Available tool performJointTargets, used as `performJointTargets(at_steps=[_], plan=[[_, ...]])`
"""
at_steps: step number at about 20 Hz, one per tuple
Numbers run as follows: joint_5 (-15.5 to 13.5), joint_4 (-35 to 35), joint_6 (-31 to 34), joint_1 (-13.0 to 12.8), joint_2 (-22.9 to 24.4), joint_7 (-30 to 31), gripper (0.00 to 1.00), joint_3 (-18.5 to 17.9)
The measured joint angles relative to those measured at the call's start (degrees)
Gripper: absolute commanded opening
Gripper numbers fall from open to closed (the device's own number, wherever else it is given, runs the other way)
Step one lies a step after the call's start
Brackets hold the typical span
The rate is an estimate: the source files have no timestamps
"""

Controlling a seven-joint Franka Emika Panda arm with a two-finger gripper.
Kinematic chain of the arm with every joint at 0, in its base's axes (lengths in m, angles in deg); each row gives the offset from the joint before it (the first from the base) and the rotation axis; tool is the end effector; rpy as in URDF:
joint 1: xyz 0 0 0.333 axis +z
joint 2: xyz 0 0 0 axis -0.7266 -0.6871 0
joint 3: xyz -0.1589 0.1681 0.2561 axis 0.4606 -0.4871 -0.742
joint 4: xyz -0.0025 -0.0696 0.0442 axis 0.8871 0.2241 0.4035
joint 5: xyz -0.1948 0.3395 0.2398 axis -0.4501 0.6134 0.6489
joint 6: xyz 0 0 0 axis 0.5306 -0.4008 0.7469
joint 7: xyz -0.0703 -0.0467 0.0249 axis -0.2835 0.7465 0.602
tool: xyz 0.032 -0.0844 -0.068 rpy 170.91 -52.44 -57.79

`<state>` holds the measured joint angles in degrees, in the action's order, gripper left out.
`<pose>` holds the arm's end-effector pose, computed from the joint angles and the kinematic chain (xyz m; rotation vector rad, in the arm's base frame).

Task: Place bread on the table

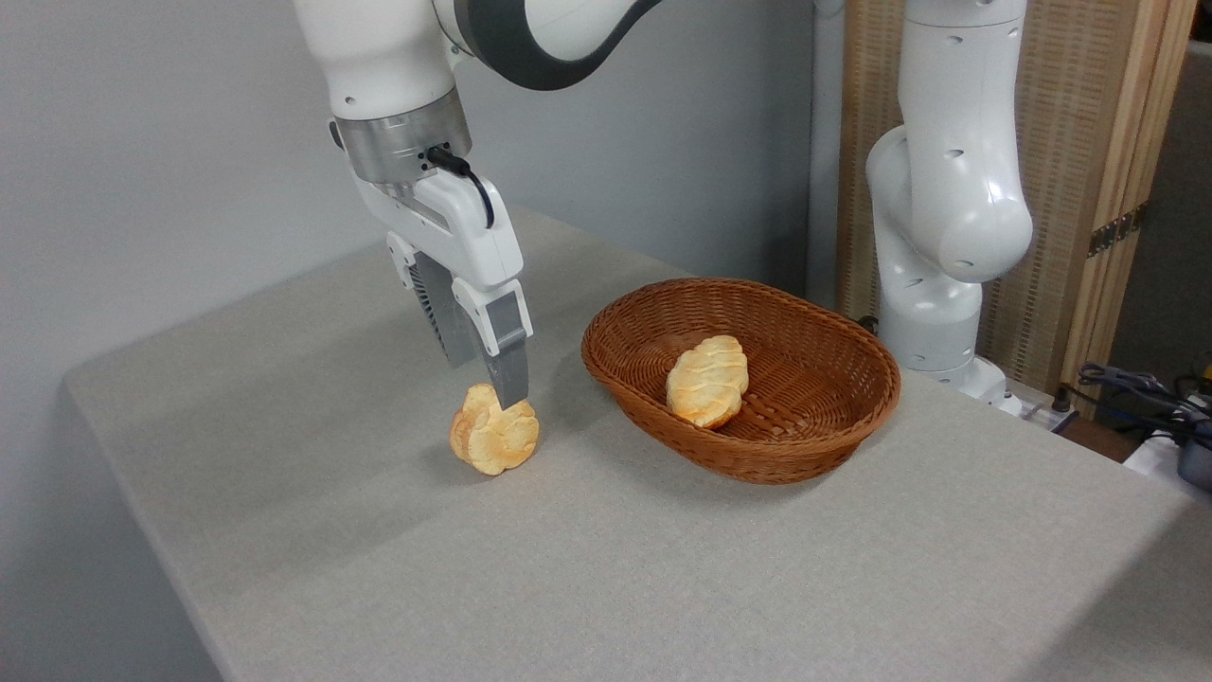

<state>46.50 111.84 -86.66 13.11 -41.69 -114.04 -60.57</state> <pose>0.6111 -0.1072 0.5442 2.8503 -1.2592 -0.0815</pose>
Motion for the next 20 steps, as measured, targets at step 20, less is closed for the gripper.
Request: performJointTargets(at_steps=[20], plan=[[0.00,8.93,7.52,0.25,10.08,-0.12,1.00,-2.53]])
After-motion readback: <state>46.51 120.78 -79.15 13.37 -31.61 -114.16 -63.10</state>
